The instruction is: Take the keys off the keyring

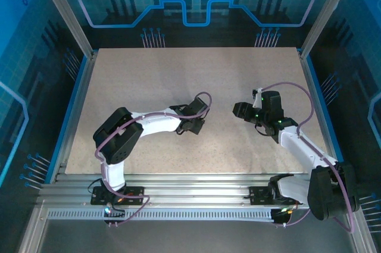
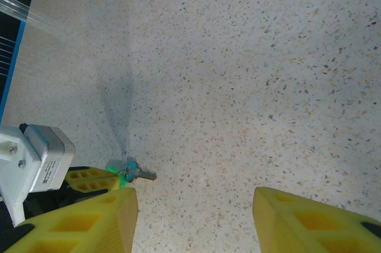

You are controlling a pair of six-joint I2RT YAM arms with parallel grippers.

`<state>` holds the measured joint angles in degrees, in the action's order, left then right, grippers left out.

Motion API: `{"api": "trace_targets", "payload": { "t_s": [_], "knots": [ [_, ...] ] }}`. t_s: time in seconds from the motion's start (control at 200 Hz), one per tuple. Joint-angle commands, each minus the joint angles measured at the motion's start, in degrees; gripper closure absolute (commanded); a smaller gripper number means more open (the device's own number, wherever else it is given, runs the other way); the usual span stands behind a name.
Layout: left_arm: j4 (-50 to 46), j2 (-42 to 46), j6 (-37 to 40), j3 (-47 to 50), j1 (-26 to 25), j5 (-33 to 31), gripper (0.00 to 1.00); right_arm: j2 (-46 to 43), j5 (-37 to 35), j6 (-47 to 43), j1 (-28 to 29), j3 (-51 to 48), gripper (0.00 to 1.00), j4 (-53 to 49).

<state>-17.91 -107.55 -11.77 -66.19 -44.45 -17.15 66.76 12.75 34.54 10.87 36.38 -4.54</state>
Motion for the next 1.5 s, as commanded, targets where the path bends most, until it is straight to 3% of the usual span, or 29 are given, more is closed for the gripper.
{"api": "trace_targets", "payload": {
  "t_s": [0.0,0.115,0.34,0.47,0.795,0.941,1.166,1.371,1.431,1.491],
  "knots": [
    [-5.5,6.2,2.6,-3.0,-0.5,0.8,1.0,-1.3,2.3,0.5,0.6,0.4,0.45,-0.6],
    [-11.8,11.6,7.2,-7.9,-0.1,4.7,1.0,-1.6,6.8,-1.5,0.7,2.9,0.46,-1.4],
    [-22.6,17.3,12.8,-21.3,3.4,21.4,1.0,-3.9,20.0,-6.7,2.6,7.6,0.51,2.0],
    [-24.7,18.9,14.0,-26.4,5.5,29.0,1.0,-6.6,21.0,-10.0,5.9,9.1,0.54,4.8],
    [-25.8,21.3,17.1,-30.7,7.4,39.9,1.0,-5.1,35.0,-12.8,7.9,17.0,0.55,8.4],
    [-25.2,22.2,17.2,-30.4,7.4,43.4,1.0,-3.3,37.9,-14.0,9.8,19.2,0.61,8.7],
    [-23.2,23.9,16.9,-29.3,7.5,45.0,1.0,-2.9,37.9,-15.4,11.3,19.4,0.62,8.1],
    [-22.4,24.9,16.6,-28.7,7.5,46.3,1.0,-3.1,37.9,-15.3,11.5,19.4,0.72,8.7],
    [-22.2,25.0,16.5,-28.6,7.6,46.8,1.0,-3.1,37.6,-15.5,11.7,19.6,0.72,8.9],
    [-22.0,25.3,16.5,-28.4,7.6,47.2,1.0,-2.9,37.0,-15.6,11.8,19.8,0.64,8.6]
  ]
}}
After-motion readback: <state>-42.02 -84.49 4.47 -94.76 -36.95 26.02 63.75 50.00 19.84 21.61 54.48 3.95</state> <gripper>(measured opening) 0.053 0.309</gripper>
